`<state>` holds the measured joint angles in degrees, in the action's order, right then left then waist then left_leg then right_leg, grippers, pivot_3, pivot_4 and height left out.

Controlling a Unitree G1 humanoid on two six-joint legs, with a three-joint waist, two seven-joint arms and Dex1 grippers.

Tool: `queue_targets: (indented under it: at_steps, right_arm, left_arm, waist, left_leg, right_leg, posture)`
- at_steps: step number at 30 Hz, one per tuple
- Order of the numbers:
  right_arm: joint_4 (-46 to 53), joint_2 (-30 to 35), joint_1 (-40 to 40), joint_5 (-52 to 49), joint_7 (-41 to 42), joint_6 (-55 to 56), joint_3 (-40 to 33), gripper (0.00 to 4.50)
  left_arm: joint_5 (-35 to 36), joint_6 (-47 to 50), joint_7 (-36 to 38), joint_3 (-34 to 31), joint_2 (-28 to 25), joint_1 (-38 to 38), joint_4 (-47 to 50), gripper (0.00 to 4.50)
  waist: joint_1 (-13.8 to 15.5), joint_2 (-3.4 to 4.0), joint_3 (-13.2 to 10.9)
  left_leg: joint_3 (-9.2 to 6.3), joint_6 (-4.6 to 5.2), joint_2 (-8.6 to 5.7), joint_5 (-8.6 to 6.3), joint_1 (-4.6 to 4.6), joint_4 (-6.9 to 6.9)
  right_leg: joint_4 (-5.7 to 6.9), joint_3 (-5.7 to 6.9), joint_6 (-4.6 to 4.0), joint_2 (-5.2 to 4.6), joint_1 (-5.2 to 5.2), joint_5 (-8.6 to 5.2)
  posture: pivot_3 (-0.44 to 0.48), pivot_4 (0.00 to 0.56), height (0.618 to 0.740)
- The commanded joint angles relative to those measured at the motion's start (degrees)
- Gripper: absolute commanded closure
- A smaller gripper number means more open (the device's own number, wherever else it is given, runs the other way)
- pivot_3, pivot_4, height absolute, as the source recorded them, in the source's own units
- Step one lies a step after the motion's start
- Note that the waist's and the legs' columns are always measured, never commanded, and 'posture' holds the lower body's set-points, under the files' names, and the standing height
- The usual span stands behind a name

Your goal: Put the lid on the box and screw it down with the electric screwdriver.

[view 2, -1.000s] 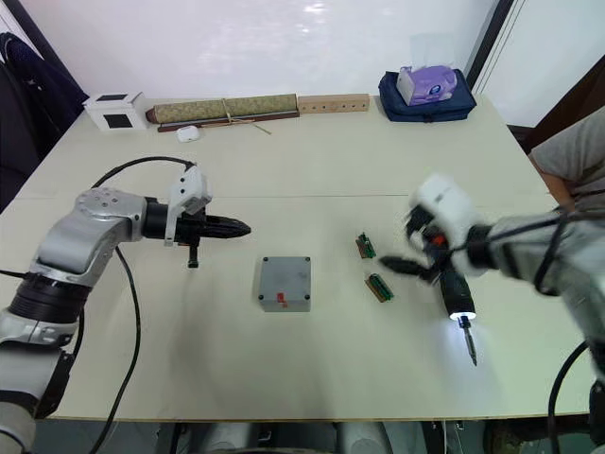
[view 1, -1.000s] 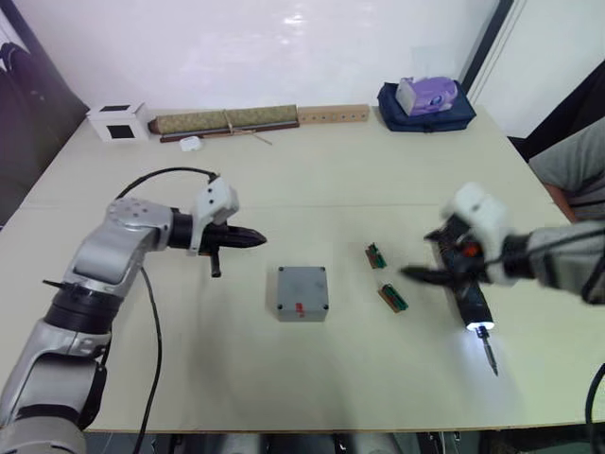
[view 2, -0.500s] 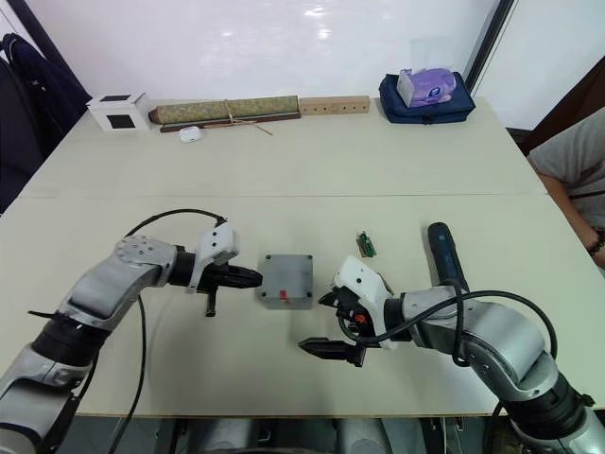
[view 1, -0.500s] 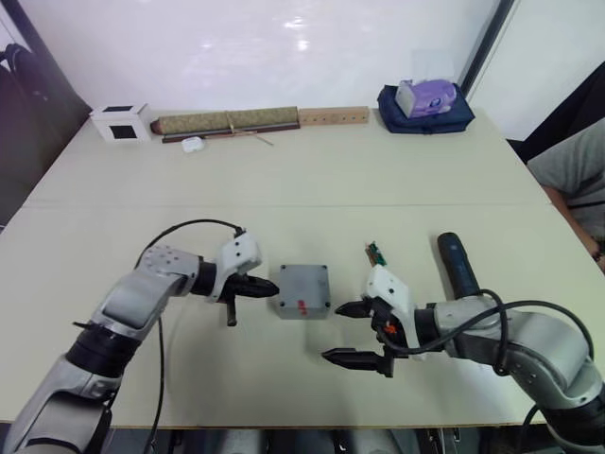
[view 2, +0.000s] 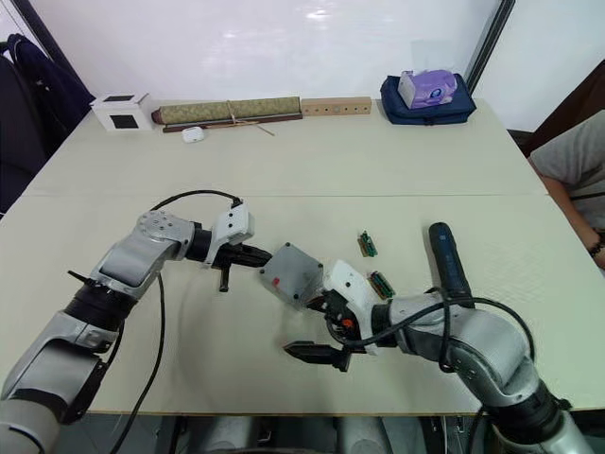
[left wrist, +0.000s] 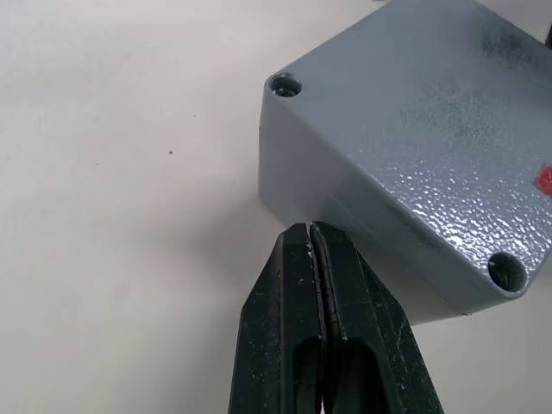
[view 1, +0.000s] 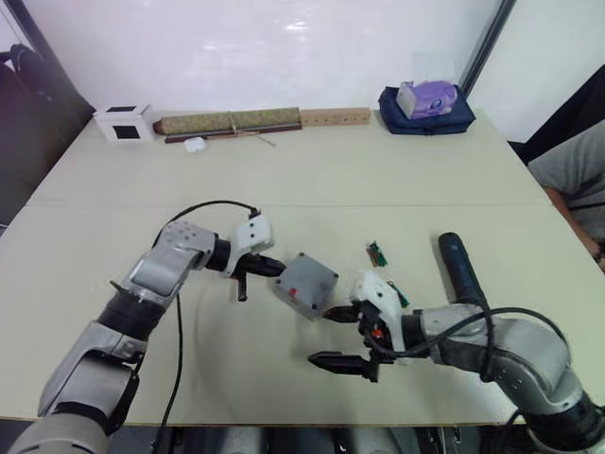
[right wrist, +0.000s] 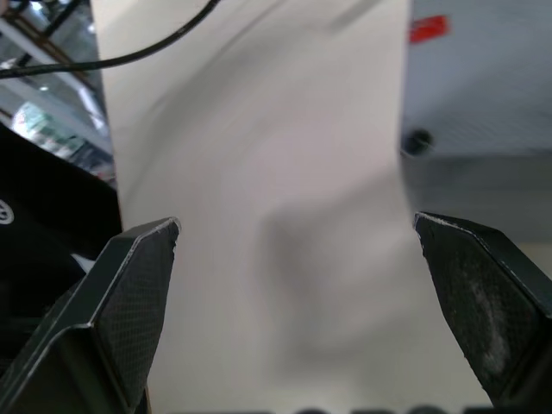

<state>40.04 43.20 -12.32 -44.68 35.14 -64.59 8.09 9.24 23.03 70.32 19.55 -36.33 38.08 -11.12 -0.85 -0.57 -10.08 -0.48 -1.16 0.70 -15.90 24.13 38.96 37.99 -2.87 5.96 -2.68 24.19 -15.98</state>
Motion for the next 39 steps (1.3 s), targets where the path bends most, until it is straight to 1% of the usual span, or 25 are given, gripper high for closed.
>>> queue_targets:
  at_steps: [1,4,6,9,12,15,19,23,29,34,39]
  right_arm:
    - [0.56,2.96,-0.65,2.43,1.65,3.44,-2.23,0.01]
    - [-4.64,2.82,-3.91,8.68,1.18,8.00,0.86,0.01]
    - [-8.33,2.81,-6.60,13.27,2.50,12.20,4.09,0.01]
    - [-12.27,3.12,-9.34,18.19,6.69,18.46,8.26,0.01]
    - [-16.74,3.77,-12.00,25.65,10.21,25.49,13.99,0.01]
    - [-19.37,2.76,-13.10,28.41,13.42,29.04,16.22,0.01]
    - [-17.86,1.38,-12.17,26.85,16.85,28.85,16.02,0.01]
    - [-12.67,1.56,-8.45,23.59,18.44,25.26,14.07,0.01]
    - [-10.20,0.58,-6.51,24.14,16.91,22.35,12.77,0.01]
    - [-10.04,0.23,-6.17,24.79,16.43,21.54,12.40,0.01]
    - [-10.24,0.18,-6.35,25.00,15.85,21.42,11.73,0.01]
  left_arm:
    - [-0.70,-0.87,1.50,-1.16,-2.82,-1.92,1.55,4.50]
    - [0.60,1.44,2.89,-1.38,-4.99,-5.30,6.30,4.50]
    - [1.90,3.77,3.32,-1.56,-5.81,-7.76,10.34,4.50]
    - [2.64,6.86,2.28,-1.51,-5.76,-9.96,13.96,4.50]
    - [2.94,8.56,1.13,-0.92,-5.16,-11.71,17.04,4.50]
    - [2.81,9.43,-0.63,-0.29,-3.71,-12.54,18.87,4.50]
    - [2.66,9.65,-3.75,-0.90,-0.73,-11.81,18.94,4.50]
    - [1.26,8.02,-6.75,-1.67,1.22,-9.96,15.67,4.50]
    - [1.55,7.58,-5.05,-1.12,0.29,-9.05,14.65,4.50]
    - [2.14,8.29,-3.13,-0.08,0.24,-8.79,15.22,4.50]
    - [2.25,9.67,-3.03,0.16,0.69,-8.41,16.14,4.50]
  waist:
    - [-0.21,0.00,0.00]
    - [-0.32,0.00,0.00]
    - [-0.20,0.00,0.00]
    - [0.11,0.00,0.00]
    - [0.10,0.00,0.00]
    - [0.16,0.00,0.00]
    - [0.16,0.00,0.01]
    - [0.28,0.00,0.01]
    - [-0.09,0.00,0.01]
    - [0.02,0.00,0.01]
    - [0.08,-0.01,0.01]
  left_leg:
    - [0.00,0.00,0.02,0.00,-0.01,0.00]
    - [-0.02,0.01,0.07,-0.01,-0.05,0.00]
    - [0.01,0.01,0.09,-0.01,-0.07,0.00]
    - [0.04,0.01,0.09,-0.01,-0.07,0.02]
    - [0.08,0.01,0.06,-0.01,-0.06,0.04]
    - [0.07,0.01,0.05,-0.01,-0.06,0.06]
    - [0.03,0.01,0.05,0.00,-0.06,0.08]
    - [-0.03,0.01,0.05,-0.01,-0.06,0.08]
    - [-0.01,0.01,0.05,-0.01,-0.13,0.10]
    - [-0.01,0.01,0.05,0.00,-0.13,0.10]
    - [-0.01,0.01,0.04,0.00,-0.13,0.10]
  right_leg:
    - [0.01,0.00,0.00,0.03,0.01,0.00]
    - [0.07,0.01,-0.01,0.11,0.01,-0.01]
    - [0.09,-0.01,-0.01,0.08,0.01,-0.01]
    - [0.09,-0.03,-0.01,0.05,0.01,-0.01]
    - [0.08,-0.02,-0.01,0.04,0.00,-0.01]
    - [0.09,-0.02,-0.01,0.02,-0.01,0.00]
    - [0.10,-0.02,-0.01,0.01,-0.02,0.00]
    - [0.11,0.01,-0.01,0.02,-0.03,0.00]
    - [0.14,-0.01,-0.02,0.05,-0.07,0.00]
    - [0.14,-0.01,-0.02,0.05,-0.08,0.00]
    - [0.14,-0.01,-0.02,0.05,-0.08,0.00]
  posture:
    - [0.000,0.150,0.740]
    - [0.000,0.150,0.740]
    - [0.000,0.150,0.740]
    - [0.000,0.150,0.740]
    - [0.000,0.150,0.740]
    - [0.000,0.150,0.740]
    - [0.000,0.150,0.740]
    - [0.000,0.150,0.740]
    - [0.000,0.150,0.740]
    - [0.000,0.150,0.740]
    - [0.000,0.150,0.740]
